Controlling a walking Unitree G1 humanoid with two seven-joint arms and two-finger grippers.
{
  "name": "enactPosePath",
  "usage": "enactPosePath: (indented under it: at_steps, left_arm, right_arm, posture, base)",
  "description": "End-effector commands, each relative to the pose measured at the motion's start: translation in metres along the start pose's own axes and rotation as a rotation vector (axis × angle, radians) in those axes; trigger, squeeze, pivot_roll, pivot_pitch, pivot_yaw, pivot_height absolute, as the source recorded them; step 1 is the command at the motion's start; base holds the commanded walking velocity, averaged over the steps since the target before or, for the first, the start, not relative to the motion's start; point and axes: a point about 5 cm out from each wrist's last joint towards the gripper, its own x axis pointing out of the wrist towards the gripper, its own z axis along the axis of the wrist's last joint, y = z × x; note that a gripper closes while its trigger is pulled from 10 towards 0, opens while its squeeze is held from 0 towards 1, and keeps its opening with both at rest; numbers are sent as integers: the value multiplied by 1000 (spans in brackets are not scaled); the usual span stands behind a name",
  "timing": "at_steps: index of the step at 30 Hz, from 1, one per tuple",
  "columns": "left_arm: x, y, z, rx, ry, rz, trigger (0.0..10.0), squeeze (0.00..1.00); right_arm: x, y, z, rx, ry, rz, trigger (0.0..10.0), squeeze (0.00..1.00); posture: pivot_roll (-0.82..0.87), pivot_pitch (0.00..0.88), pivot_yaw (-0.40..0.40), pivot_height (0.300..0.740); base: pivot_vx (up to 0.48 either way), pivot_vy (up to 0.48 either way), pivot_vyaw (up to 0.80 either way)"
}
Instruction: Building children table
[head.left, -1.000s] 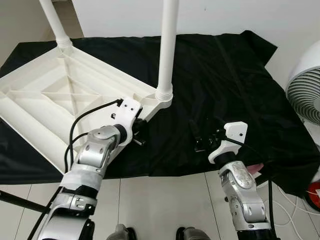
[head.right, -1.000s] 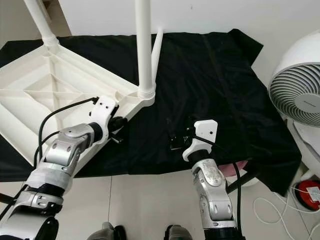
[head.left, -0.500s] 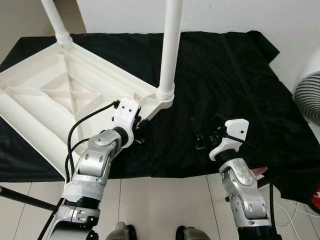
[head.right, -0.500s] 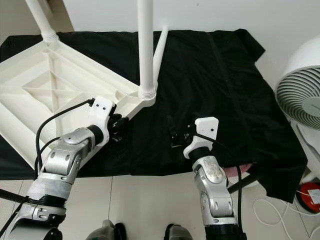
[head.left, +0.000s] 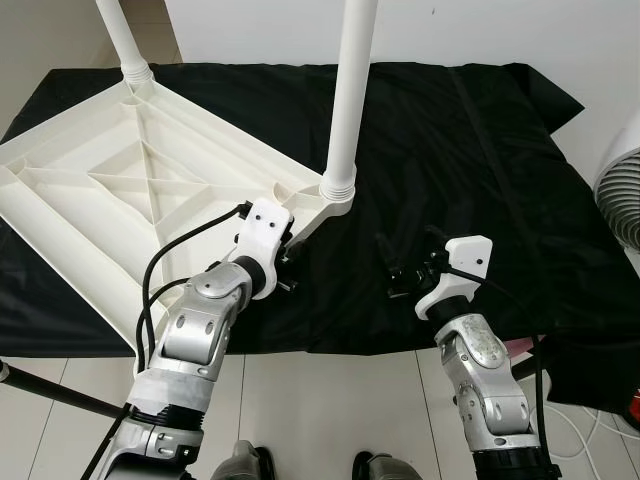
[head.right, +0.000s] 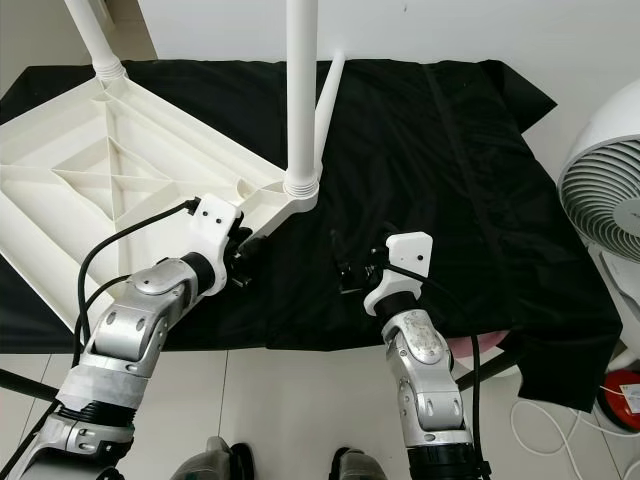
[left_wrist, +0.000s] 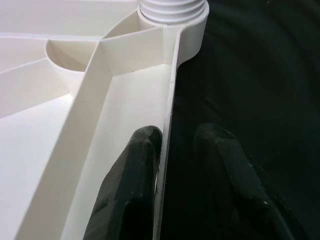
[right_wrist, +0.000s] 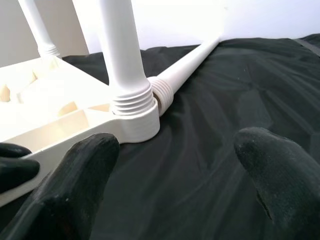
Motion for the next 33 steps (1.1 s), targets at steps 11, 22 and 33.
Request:
enactPosePath:
  at_steps: [11, 22, 33]
  left_arm:
    - [-2, 26, -17, 59, 123, 130, 10000, 0]
    - [-13, 49, -21, 89, 150, 184, 10000, 0]
    - [-20, 72, -20, 100, 157, 293, 10000, 0]
  right_arm:
    - [-2, 1, -3, -3, 3, -3, 10000, 0]
    - [-1, 2, -3, -1, 5, 9, 10000, 0]
    - [0, 4, -3, 2, 5, 17, 10000, 0]
  posture:
    - [-55, 120, 43, 740]
    - [-40, 118, 35, 740]
    - [-38, 122, 29, 740]
  base:
    - [0, 0, 0]
    - [0, 0, 0]
    - [0, 0, 0]
